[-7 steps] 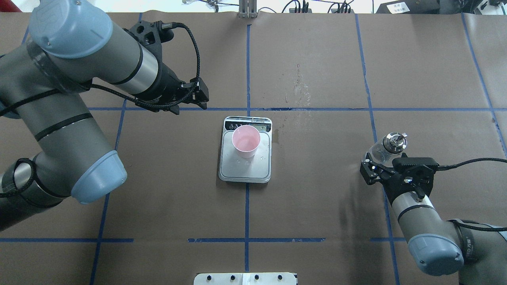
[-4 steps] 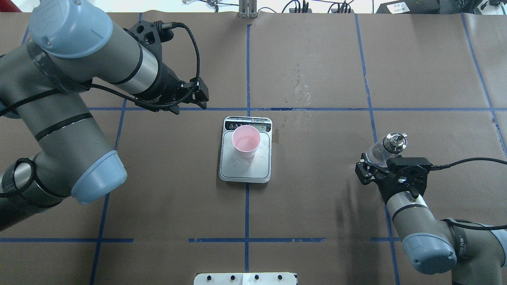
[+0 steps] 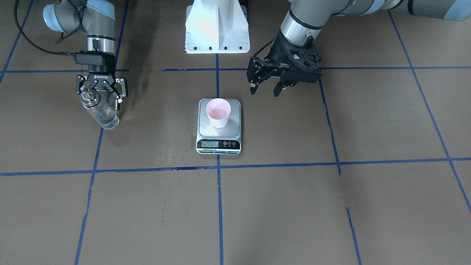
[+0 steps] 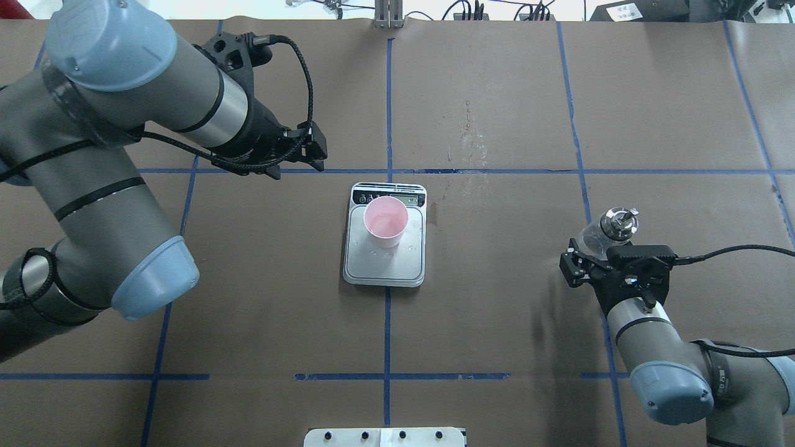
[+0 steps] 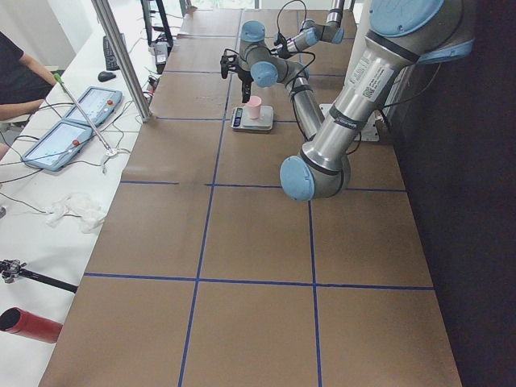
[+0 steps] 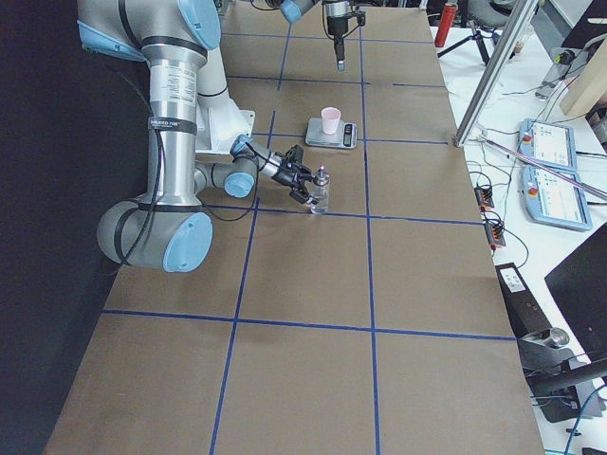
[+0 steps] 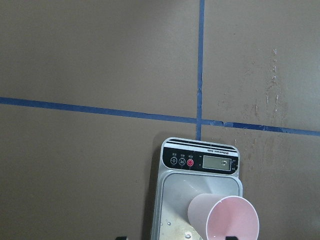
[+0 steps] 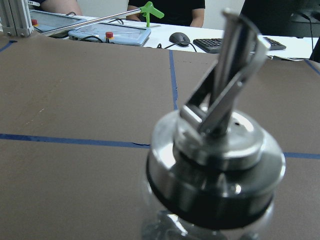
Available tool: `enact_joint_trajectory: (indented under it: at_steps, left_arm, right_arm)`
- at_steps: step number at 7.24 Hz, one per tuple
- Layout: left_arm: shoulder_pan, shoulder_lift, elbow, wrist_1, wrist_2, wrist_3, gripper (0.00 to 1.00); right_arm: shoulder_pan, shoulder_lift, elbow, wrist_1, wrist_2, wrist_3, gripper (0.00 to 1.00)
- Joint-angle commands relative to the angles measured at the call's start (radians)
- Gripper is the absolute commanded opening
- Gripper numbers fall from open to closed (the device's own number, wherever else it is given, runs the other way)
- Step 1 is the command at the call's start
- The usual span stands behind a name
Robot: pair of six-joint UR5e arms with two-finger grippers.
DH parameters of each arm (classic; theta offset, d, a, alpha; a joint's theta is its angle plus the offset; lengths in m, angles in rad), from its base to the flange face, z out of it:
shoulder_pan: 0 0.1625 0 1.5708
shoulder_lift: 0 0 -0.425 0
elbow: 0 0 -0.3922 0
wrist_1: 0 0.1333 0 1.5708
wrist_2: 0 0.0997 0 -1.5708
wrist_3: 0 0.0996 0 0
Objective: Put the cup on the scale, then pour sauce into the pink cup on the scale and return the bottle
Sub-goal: 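Lift the sauce bottle with the right gripper and adjust its hold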
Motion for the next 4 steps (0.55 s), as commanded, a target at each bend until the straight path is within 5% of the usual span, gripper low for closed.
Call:
enact_joint_trajectory:
  at_steps: [1, 4]
  left_arm:
    - [0.0, 0.0, -0.001, 0.0, 0.0, 0.0, 0.72]
    - [0.0, 0.0, -0.002, 0.0, 0.0, 0.0, 0.72]
  right_arm:
    - [0.025, 0.003, -0.004, -0.001, 0.005, -0.021, 0.96]
    - [0.05, 0.057, -0.038, -0.001, 0.007, -0.047, 0.96]
